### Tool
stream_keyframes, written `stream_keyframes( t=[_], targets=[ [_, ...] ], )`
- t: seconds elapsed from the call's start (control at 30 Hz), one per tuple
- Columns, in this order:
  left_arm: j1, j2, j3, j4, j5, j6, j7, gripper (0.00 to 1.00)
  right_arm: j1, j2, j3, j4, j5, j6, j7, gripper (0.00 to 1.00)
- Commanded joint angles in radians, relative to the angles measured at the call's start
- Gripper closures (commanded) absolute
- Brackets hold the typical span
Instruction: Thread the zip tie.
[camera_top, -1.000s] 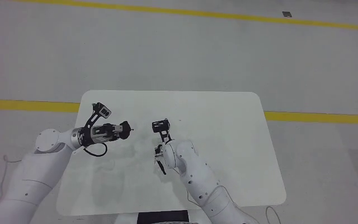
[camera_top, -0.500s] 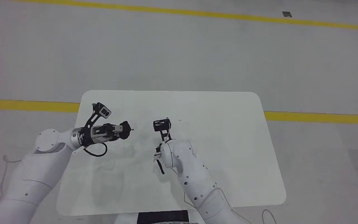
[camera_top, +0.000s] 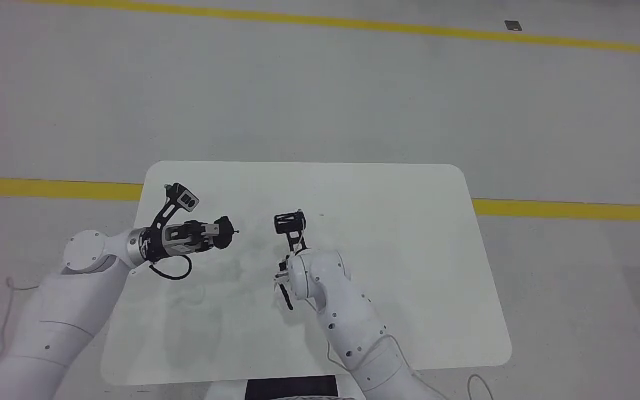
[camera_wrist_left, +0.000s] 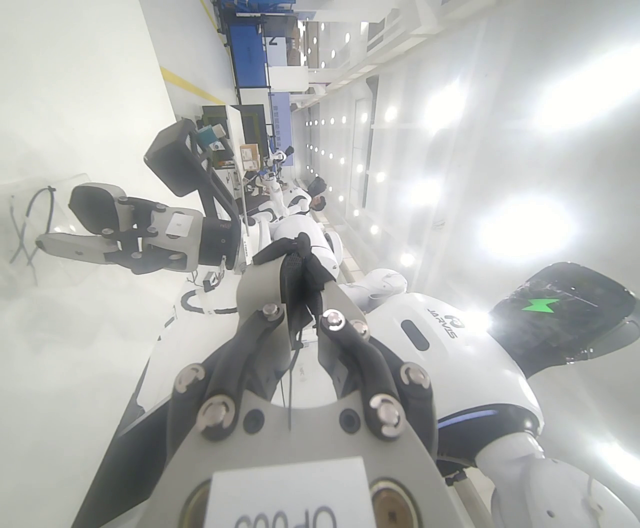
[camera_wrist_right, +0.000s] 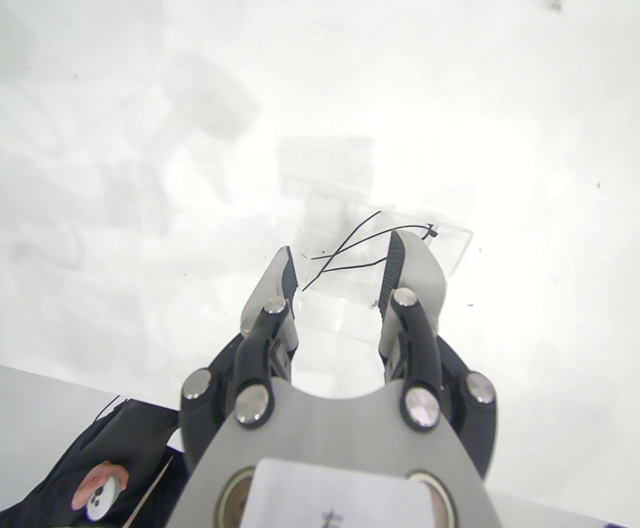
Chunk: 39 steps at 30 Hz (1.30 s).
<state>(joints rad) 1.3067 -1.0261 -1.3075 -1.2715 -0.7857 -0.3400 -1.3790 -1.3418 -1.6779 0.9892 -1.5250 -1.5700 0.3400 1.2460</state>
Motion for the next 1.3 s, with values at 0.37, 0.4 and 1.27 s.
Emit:
stream_keyframes(
  t=[0.37, 0.4, 1.27],
  targets=[
    [0.0, 0.0, 0.0, 0.0, 0.0, 0.0, 0.0, 1.0, -0.034, 0.017, 0.017, -0.069, 0.0, 0.0, -0.006, 0.65],
    [0.0, 0.0, 0.0, 0.0, 0.0, 0.0, 0.0, 1.0, -0.035, 0.019, 0.022, -0.066, 0.0, 0.0, -0.007, 0.65],
    [0.0, 0.0, 0.0, 0.0, 0.0, 0.0, 0.0, 1.0, 0.037, 0.0, -0.026, 0.106, 0.0, 0.0, -0.02, 0.72]
  ],
)
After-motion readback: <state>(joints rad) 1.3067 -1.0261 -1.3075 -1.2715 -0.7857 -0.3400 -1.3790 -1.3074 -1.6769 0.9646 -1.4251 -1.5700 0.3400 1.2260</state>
